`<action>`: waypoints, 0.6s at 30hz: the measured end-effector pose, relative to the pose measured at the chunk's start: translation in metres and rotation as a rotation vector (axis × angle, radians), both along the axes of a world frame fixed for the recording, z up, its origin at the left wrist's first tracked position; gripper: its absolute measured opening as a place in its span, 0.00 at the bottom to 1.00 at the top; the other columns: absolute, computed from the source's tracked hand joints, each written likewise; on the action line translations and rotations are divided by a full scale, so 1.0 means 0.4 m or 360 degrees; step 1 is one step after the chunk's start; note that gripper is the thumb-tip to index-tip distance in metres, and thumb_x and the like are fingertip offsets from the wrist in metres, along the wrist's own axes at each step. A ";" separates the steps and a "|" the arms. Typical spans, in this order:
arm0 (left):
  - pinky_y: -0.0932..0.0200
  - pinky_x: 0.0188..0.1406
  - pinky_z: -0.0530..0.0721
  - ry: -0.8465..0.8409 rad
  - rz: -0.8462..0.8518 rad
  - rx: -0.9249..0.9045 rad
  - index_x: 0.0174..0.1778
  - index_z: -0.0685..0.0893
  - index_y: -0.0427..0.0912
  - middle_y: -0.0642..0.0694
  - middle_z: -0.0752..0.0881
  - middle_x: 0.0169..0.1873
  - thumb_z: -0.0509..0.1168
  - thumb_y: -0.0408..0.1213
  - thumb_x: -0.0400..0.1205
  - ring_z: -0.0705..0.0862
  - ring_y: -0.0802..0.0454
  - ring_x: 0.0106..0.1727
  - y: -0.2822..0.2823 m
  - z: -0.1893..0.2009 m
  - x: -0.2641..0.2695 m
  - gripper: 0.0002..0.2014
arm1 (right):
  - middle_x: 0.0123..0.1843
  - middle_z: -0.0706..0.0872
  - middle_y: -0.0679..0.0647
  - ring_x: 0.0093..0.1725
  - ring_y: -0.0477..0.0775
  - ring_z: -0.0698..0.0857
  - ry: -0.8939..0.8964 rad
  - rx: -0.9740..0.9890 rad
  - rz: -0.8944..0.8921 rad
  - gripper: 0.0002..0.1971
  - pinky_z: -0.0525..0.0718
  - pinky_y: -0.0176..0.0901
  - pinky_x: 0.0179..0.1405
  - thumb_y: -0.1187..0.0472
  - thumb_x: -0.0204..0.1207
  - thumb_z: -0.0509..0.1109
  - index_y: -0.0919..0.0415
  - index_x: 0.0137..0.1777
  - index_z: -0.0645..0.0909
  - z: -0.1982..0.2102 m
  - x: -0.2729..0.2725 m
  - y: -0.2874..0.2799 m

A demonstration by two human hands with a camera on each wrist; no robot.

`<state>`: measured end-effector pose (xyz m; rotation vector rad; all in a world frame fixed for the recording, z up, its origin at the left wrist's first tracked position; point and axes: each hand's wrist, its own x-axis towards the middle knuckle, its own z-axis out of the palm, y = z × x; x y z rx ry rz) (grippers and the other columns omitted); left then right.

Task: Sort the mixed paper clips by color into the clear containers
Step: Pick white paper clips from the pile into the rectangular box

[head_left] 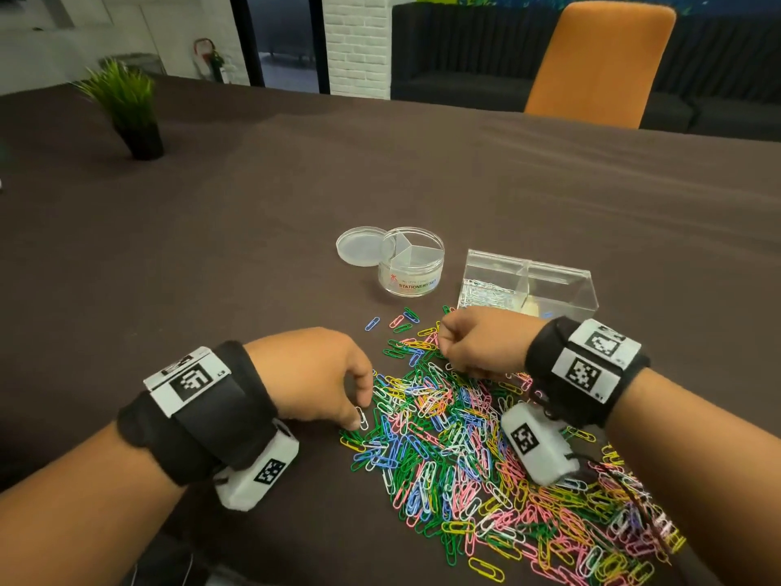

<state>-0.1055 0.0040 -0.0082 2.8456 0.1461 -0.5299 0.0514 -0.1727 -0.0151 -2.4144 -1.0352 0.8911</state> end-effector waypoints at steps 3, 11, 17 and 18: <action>0.70 0.28 0.70 0.0002 -0.0049 0.0044 0.46 0.88 0.55 0.63 0.84 0.26 0.75 0.48 0.74 0.79 0.69 0.27 -0.010 0.000 0.004 0.07 | 0.41 0.87 0.50 0.35 0.46 0.81 -0.0389 -0.0022 0.0148 0.05 0.84 0.42 0.41 0.63 0.77 0.68 0.58 0.47 0.85 -0.005 -0.011 0.012; 0.61 0.31 0.70 0.0049 -0.0156 0.0262 0.46 0.85 0.45 0.50 0.87 0.40 0.61 0.41 0.81 0.82 0.50 0.41 -0.021 -0.007 -0.002 0.09 | 0.35 0.81 0.51 0.31 0.50 0.79 -0.0464 0.0045 0.0087 0.11 0.75 0.38 0.32 0.60 0.83 0.58 0.55 0.38 0.73 -0.010 -0.006 0.018; 0.61 0.35 0.72 -0.0043 -0.0080 0.0140 0.48 0.85 0.50 0.58 0.82 0.34 0.70 0.47 0.79 0.79 0.59 0.37 -0.012 -0.009 0.005 0.07 | 0.43 0.80 0.58 0.43 0.56 0.76 -0.0469 -0.0109 0.0153 0.10 0.72 0.43 0.39 0.60 0.84 0.59 0.61 0.44 0.78 -0.013 -0.017 0.022; 0.62 0.34 0.72 -0.0047 -0.0086 0.0148 0.47 0.85 0.51 0.58 0.82 0.34 0.71 0.48 0.78 0.79 0.59 0.37 -0.016 -0.009 0.007 0.07 | 0.44 0.82 0.58 0.45 0.56 0.78 -0.0490 -0.0148 0.0156 0.11 0.74 0.42 0.40 0.58 0.84 0.60 0.62 0.45 0.80 -0.014 -0.020 0.026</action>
